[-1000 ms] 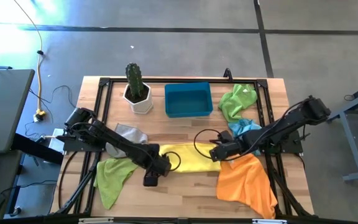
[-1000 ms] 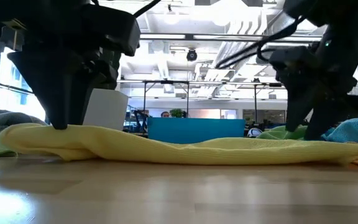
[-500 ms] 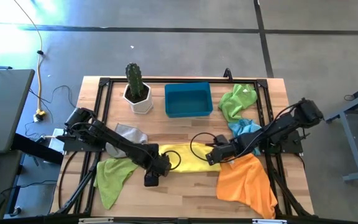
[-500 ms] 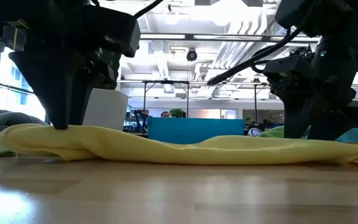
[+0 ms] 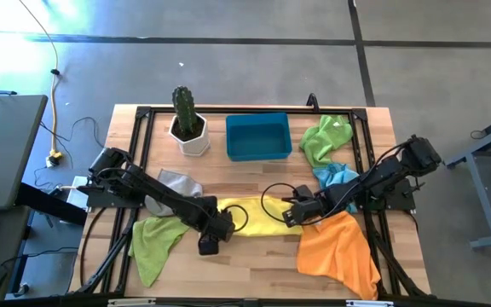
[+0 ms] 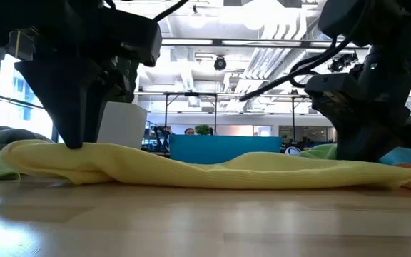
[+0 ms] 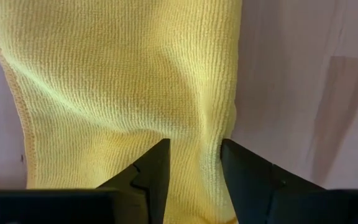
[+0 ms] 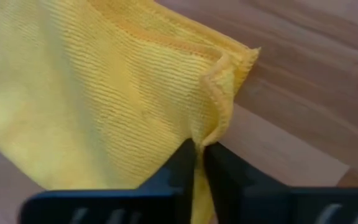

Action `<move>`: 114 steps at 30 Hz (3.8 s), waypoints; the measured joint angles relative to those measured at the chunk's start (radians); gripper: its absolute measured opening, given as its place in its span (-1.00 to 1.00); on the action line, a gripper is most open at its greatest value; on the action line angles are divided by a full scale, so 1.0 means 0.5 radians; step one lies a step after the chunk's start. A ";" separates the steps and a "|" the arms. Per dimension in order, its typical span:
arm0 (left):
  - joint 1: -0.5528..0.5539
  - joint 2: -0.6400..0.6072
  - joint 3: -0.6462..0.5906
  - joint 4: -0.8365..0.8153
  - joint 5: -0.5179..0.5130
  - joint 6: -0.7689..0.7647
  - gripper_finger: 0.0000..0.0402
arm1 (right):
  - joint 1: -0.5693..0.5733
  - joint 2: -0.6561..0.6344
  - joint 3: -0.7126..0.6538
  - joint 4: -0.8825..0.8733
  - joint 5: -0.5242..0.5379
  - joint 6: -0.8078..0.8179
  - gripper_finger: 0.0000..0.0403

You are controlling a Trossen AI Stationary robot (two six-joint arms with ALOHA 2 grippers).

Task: Fold microfiber towels
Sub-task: Fold the yellow microfiber towel

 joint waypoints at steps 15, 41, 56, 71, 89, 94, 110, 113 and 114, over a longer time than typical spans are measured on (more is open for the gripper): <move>0.000 0.000 0.015 -0.025 0.001 -0.126 -0.35 | -0.004 -0.059 0.004 -0.231 -0.071 -0.038 -0.99; 0.029 -0.002 0.549 -0.271 -0.104 -0.156 -0.35 | -0.008 -0.159 0.403 -1.641 -0.317 -0.480 -1.00; 0.060 -0.002 0.590 -0.409 -0.025 0.045 -0.35 | -0.008 -0.160 0.757 -1.639 -0.403 -0.306 -1.00; 0.175 -0.002 0.590 -0.727 -0.027 0.599 -0.35 | -0.054 0.036 0.781 -0.939 -0.251 0.031 -1.00; 0.174 -0.301 0.590 -0.976 -0.053 0.879 -0.35 | -0.165 0.382 0.780 0.261 -0.039 -0.021 -1.00; 0.174 -0.402 0.591 -0.965 -0.060 0.878 -0.35 | -0.166 0.508 0.779 0.473 -0.044 -0.021 -1.00; 0.173 -0.493 0.591 -0.954 -0.157 0.841 -0.35 | -0.166 0.623 0.779 0.784 0.126 -0.131 -1.00; 0.174 -0.493 0.591 -0.953 -0.157 0.841 -0.35 | -0.166 0.623 0.779 0.857 0.159 -0.212 -1.00; 0.174 -0.493 0.591 -0.953 -0.157 0.841 -0.35 | -0.167 0.623 0.779 0.888 0.161 -0.244 -1.00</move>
